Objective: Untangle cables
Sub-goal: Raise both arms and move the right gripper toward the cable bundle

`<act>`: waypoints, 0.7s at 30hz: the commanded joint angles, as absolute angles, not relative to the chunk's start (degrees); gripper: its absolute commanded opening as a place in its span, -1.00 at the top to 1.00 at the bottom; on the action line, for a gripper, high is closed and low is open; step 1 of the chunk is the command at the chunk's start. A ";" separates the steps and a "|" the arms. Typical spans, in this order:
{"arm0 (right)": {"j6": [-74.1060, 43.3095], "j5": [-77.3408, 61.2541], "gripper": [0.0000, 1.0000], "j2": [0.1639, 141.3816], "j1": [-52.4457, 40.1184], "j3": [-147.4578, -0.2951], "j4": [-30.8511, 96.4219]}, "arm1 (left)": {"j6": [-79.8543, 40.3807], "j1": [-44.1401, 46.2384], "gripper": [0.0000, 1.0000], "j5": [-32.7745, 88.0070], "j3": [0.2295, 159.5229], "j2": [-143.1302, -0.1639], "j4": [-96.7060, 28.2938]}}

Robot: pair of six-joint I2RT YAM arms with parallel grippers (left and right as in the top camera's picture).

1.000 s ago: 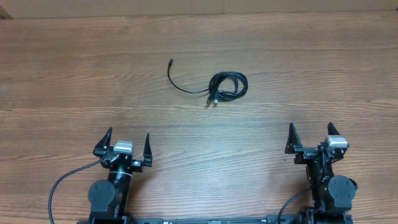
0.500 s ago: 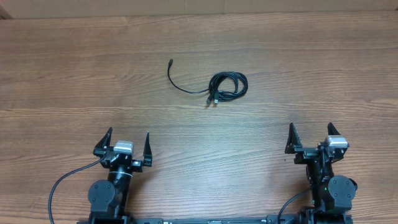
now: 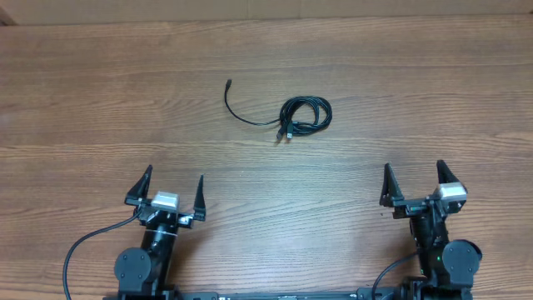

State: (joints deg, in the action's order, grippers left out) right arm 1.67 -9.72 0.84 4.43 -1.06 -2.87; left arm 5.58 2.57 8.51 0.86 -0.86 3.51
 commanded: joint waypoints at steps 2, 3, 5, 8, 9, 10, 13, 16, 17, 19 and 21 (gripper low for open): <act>1.96 -16.14 -1.00 0.16 4.54 -4.99 -4.40 | 2.33 2.26 -0.99 12.03 8.38 -0.27 1.93; 1.96 -16.60 -1.00 0.16 4.54 -6.63 -4.14 | 2.33 2.26 -0.99 12.05 10.55 -0.27 0.54; 2.00 -16.62 -1.00 0.16 4.54 -10.55 -2.63 | 2.33 2.26 -0.99 11.99 15.90 -0.51 -3.01; 3.31 -16.56 -1.00 0.25 4.54 -17.54 1.80 | 2.22 2.26 -0.99 12.03 23.90 -2.09 -7.53; 3.31 -16.58 -1.00 0.43 4.54 -19.35 2.92 | 2.09 2.26 -0.99 12.03 26.28 -2.92 -8.91; 3.29 -16.58 -1.00 0.80 4.54 -21.47 4.25 | 2.00 2.26 -0.99 12.05 28.64 -3.95 -10.33; 3.27 -16.60 -1.00 3.05 4.54 -29.23 10.70 | -0.89 2.26 -0.99 12.10 36.88 -8.84 -15.90; 3.29 -16.60 -1.00 6.70 4.54 -38.59 21.63 | -3.29 2.26 -0.99 13.43 44.91 -14.57 -22.74; 3.29 -16.60 -1.00 8.14 4.54 -41.91 25.67 | -3.51 2.26 -0.99 14.90 48.18 -16.84 -25.67; 3.27 -16.60 -0.99 11.60 4.54 -49.43 34.17 | -3.92 2.26 -0.99 17.91 54.43 -21.06 -31.07; 3.20 -16.64 -1.00 15.51 4.54 -57.17 42.76 | -4.54 2.26 -0.99 20.05 60.58 -25.06 -36.34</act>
State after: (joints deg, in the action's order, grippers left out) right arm 3.11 -16.36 11.35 4.43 -48.58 37.87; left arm -2.00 2.57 15.18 53.63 -21.02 -33.78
